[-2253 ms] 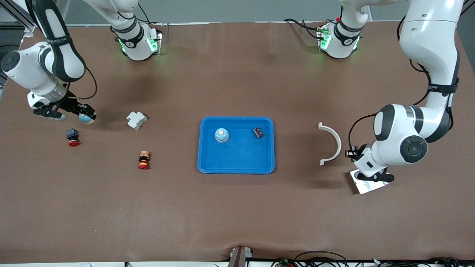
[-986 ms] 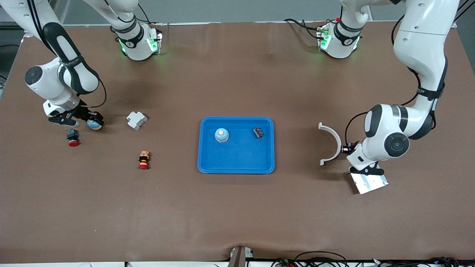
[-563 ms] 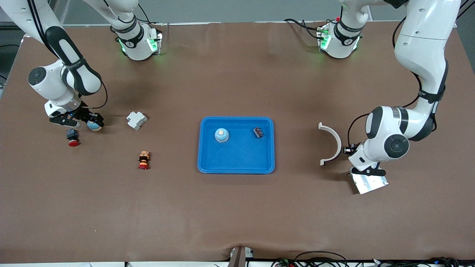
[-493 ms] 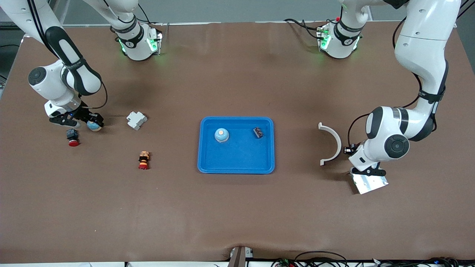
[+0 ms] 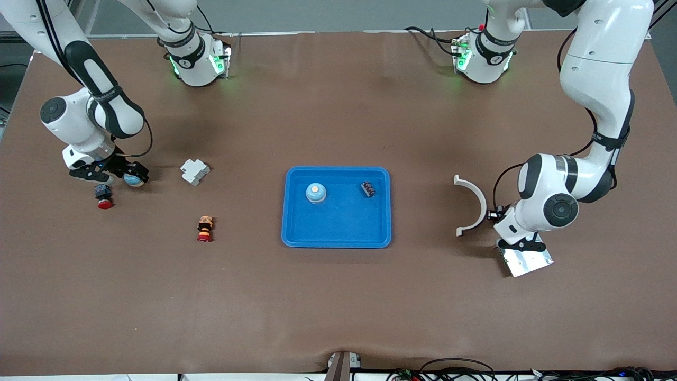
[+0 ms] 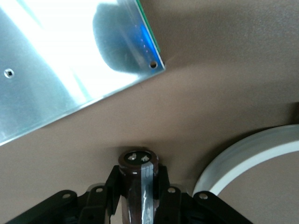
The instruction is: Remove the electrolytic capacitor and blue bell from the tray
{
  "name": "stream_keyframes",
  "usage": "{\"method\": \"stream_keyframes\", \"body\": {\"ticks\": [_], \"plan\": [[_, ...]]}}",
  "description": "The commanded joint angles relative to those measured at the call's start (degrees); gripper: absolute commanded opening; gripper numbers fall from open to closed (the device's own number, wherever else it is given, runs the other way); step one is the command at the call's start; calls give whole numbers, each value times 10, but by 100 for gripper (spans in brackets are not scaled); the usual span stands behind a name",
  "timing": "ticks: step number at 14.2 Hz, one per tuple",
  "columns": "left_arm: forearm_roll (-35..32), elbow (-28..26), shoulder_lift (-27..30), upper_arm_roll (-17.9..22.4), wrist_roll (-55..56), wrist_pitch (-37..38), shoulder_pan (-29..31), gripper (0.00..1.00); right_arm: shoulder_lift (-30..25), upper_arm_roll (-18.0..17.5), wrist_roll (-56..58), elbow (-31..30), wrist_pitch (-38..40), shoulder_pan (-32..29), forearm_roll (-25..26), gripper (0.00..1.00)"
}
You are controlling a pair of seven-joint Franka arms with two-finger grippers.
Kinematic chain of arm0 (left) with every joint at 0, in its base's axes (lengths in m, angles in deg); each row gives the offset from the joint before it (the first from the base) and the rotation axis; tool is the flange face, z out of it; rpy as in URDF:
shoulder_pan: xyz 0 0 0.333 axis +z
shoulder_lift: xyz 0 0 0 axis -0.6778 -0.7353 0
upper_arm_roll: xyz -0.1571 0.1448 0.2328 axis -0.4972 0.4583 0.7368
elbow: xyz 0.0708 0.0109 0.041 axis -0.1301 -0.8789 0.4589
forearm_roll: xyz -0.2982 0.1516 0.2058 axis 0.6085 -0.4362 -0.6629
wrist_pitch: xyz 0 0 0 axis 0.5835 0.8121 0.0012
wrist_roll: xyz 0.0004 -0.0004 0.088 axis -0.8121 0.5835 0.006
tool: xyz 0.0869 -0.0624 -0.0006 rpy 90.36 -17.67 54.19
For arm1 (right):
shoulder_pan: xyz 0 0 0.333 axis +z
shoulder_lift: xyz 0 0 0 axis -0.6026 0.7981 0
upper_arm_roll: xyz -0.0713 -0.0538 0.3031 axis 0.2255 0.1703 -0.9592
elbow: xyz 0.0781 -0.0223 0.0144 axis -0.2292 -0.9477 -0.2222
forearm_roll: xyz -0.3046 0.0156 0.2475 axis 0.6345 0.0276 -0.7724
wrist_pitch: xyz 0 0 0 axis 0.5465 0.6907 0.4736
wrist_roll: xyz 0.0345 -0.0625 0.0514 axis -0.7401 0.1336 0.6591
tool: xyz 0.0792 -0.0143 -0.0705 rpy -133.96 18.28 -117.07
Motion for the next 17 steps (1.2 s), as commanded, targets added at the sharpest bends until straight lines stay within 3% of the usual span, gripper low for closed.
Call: {"method": "stream_keyframes", "body": {"ticks": [1, 3, 4, 6, 9, 10, 11, 14, 17], "plan": [[-14, -6, 1, -2, 8, -15, 1, 5, -47, -5, 17, 9, 65, -4, -14, 100], [-14, -6, 1, -2, 8, -15, 2, 24, -79, -8, 11, 33, 141, -1, -14, 100], [-14, -6, 1, -2, 8, -15, 1, 44, -91, -8, 7, 51, 184, -2, -14, 100], [-13, -4, 0, -2, 8, -15, 1, 65, -113, -8, -8, 89, 252, -2, -15, 100], [-14, -3, 0, -2, 7, -15, 2, 79, -127, -15, -84, 179, 396, 24, -7, 100], [-13, -3, 0, -2, 7, -15, 2, 86, -129, -15, -114, 204, 427, 33, 14, 100], [-14, -3, 1, -2, 7, -15, 2, 100, -132, -17, -158, 226, 456, 39, 38, 100], [-14, -3, 4, 0, -1, -12, 0, 100, -147, -25, -263, 246, 479, 95, 49, 100], [-14, 4, 28, -2, -2, 4, 2, 100, -155, -25, -469, 246, 479, 202, 68, 100]]}}
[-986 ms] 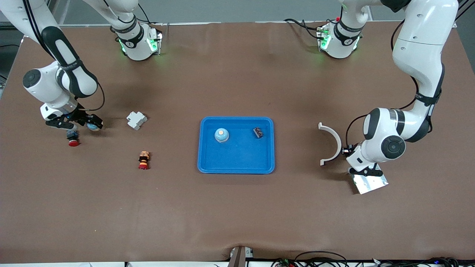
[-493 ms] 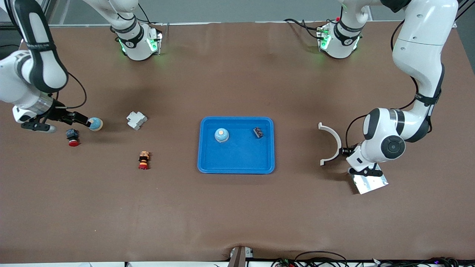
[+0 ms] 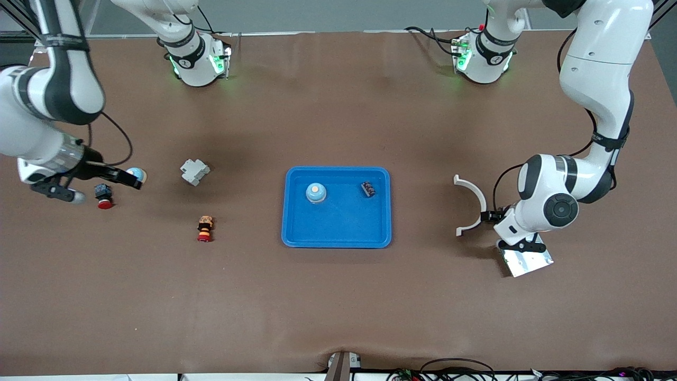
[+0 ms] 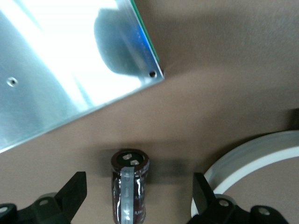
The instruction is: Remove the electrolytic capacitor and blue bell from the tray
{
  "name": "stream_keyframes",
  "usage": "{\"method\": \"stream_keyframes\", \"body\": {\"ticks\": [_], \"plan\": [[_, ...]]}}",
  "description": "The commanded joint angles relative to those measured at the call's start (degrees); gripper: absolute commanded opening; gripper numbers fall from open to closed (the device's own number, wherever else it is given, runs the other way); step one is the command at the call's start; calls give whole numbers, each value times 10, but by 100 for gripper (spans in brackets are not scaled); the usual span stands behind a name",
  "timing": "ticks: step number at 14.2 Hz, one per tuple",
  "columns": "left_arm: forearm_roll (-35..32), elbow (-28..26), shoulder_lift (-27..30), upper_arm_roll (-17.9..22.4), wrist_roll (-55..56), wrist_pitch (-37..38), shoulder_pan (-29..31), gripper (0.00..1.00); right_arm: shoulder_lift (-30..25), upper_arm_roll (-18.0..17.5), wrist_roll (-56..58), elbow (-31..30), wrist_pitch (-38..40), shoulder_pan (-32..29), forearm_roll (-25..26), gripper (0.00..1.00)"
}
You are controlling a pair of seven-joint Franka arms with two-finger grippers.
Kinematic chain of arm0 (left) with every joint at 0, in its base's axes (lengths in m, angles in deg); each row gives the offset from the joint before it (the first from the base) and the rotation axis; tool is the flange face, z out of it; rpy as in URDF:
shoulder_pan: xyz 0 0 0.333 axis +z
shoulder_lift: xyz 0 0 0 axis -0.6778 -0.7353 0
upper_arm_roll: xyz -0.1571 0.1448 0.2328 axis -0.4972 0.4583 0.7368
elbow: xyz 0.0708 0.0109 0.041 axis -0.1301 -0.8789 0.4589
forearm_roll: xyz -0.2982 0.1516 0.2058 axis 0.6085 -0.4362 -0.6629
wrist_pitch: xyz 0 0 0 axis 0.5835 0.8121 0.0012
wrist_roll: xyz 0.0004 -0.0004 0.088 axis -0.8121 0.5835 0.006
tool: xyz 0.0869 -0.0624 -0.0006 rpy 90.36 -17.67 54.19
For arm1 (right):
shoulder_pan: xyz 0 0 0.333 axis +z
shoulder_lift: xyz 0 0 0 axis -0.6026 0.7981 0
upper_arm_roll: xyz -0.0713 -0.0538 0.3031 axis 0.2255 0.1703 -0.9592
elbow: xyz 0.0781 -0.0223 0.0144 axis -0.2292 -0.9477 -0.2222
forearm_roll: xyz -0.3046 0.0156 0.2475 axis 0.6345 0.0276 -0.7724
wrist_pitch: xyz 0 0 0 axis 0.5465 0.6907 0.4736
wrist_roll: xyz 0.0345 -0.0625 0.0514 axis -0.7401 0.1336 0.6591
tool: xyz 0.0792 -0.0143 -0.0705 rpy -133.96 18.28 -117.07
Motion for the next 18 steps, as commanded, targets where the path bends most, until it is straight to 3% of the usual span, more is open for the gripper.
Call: {"method": "stream_keyframes", "body": {"ticks": [1, 3, 7, 13, 18], "plan": [[-14, 5, 33, -2, -3, 24, 2, 100, -10, 3, -175, 0, 2, 95, 47, 100], [-6, 21, 43, -4, 6, 47, 2, 100, -4, 3, -265, 20, 4, 146, 83, 100], [37, 53, 76, -12, 33, 119, -11, 100, 14, 2, -350, 31, 3, 198, 87, 100], [37, 102, 78, -90, 192, 195, -17, 100, 97, 2, -595, 86, -30, 315, 76, 100], [36, 106, 71, -169, 372, 194, -27, 100, 139, 1, -669, 123, -53, 356, 51, 100]]}}
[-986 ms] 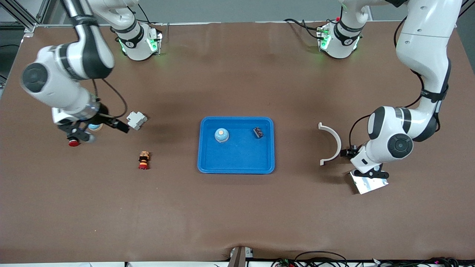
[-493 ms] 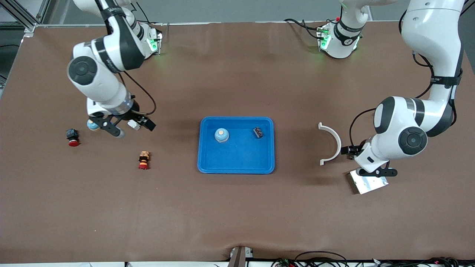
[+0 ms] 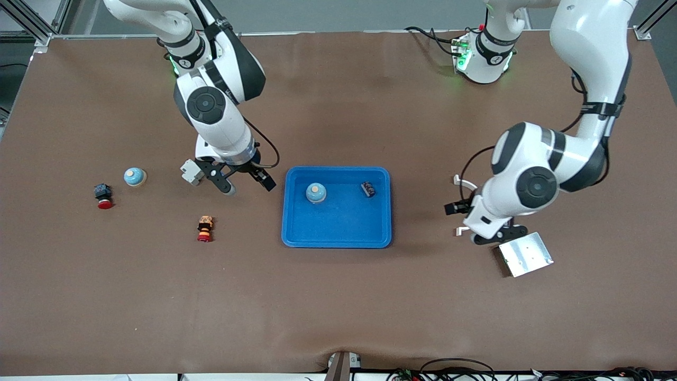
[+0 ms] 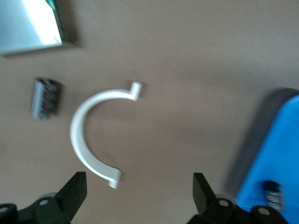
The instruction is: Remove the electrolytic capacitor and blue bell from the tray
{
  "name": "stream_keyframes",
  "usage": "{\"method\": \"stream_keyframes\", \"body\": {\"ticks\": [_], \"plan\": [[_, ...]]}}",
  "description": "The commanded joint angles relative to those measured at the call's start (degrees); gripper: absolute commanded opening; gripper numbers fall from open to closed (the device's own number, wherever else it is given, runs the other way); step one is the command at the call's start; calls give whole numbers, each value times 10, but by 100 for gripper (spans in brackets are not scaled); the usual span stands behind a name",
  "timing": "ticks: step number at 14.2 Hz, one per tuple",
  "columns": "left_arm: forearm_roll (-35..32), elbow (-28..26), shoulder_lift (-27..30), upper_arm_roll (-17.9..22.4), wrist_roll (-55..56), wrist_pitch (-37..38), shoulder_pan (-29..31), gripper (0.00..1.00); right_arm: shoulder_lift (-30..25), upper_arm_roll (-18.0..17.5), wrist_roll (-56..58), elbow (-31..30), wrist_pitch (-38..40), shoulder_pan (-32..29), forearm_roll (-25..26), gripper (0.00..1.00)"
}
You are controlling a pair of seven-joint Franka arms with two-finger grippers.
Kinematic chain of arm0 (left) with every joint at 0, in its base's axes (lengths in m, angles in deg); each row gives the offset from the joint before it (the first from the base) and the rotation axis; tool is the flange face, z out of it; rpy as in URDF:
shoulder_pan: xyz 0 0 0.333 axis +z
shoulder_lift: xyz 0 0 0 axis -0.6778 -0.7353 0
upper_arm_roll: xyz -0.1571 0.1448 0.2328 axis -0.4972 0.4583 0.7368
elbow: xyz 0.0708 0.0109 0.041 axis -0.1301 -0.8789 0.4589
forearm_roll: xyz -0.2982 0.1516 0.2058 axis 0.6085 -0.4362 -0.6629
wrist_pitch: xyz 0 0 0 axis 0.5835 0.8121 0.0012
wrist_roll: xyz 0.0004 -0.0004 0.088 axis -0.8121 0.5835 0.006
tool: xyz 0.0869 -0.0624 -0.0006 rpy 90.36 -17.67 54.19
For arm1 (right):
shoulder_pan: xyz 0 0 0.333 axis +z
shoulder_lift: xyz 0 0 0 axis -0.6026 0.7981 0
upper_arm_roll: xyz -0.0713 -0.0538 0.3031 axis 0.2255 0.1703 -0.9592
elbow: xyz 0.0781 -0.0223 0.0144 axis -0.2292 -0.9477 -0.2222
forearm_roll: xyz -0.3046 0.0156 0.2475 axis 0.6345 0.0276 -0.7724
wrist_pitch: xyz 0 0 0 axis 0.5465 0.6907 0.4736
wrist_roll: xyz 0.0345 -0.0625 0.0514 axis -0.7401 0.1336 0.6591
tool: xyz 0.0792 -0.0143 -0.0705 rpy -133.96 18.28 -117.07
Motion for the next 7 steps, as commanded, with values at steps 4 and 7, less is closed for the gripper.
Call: {"method": "stream_keyframes", "body": {"ticks": [4, 7], "plan": [[6, 42, -39, -24, 157, 4, -61, 100, 62, 7, -81, 60, -19, 42, -12, 100], [6, 48, -52, -24, 243, -101, -93, 100, 92, 7, -123, 60, -59, 64, -8, 100]]}}
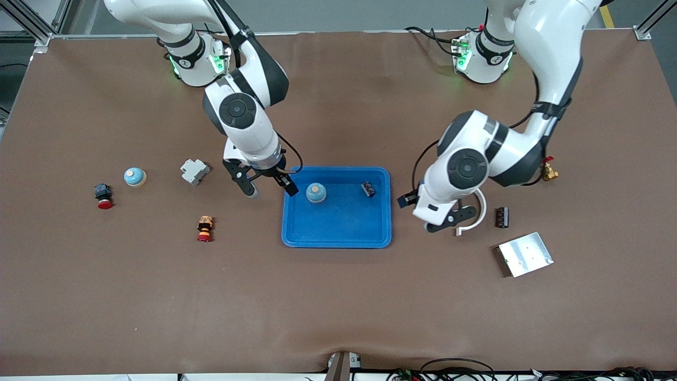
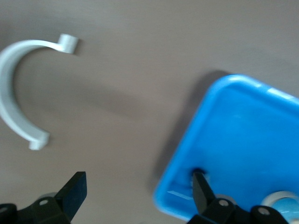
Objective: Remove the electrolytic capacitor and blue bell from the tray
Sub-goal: 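Grasp the bell with the right gripper while the left gripper grasps the capacitor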
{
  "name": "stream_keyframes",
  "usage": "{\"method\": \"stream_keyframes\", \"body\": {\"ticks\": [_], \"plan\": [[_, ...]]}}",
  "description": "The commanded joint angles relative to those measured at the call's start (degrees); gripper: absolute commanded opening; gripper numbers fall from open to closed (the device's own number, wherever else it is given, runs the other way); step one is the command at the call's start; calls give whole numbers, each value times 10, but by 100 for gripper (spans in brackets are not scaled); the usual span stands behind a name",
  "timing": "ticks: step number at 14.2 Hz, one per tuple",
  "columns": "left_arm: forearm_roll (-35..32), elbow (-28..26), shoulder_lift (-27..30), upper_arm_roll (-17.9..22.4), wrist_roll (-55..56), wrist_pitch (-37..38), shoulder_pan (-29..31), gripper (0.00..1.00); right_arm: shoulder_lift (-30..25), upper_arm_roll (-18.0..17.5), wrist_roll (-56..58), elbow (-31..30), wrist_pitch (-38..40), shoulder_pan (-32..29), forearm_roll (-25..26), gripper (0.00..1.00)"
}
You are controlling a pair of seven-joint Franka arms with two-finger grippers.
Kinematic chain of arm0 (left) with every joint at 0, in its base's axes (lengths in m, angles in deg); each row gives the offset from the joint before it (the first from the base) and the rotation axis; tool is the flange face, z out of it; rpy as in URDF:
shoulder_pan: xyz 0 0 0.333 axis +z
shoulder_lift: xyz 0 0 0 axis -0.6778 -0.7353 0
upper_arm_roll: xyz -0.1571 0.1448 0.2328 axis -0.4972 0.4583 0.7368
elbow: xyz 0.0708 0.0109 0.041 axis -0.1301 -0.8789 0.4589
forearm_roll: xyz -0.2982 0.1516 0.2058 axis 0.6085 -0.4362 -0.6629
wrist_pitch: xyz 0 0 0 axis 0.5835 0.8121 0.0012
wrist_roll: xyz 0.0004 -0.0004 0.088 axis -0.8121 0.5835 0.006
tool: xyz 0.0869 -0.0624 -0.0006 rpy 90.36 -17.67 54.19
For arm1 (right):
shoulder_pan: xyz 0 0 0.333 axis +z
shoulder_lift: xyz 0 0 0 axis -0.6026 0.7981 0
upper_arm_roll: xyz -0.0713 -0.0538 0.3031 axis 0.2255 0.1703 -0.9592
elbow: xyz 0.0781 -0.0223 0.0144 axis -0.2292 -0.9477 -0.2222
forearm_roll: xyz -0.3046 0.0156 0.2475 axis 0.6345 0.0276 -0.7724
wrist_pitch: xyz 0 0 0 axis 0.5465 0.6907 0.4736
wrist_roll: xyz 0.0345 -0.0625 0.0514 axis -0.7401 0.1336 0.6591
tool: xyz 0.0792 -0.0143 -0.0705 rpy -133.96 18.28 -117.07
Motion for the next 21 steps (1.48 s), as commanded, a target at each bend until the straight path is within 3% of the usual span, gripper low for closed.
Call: {"method": "stream_keyframes", "body": {"ticks": [1, 8, 17, 21], "plan": [[6, 20, -23, 1, 80, -79, -25, 100, 37, 6, -35, 18, -17, 27, 0, 100], [-5, 20, -84, 5, 158, -115, -90, 100, 88, 9, -60, 40, -36, 49, 7, 100], [-32, 12, -117, 6, 193, -115, -113, 100, 142, 12, -89, 56, -73, 72, 16, 100], [-47, 4, -128, 11, 214, -115, -126, 100, 170, 12, -129, 83, -72, 76, 58, 100]]}}
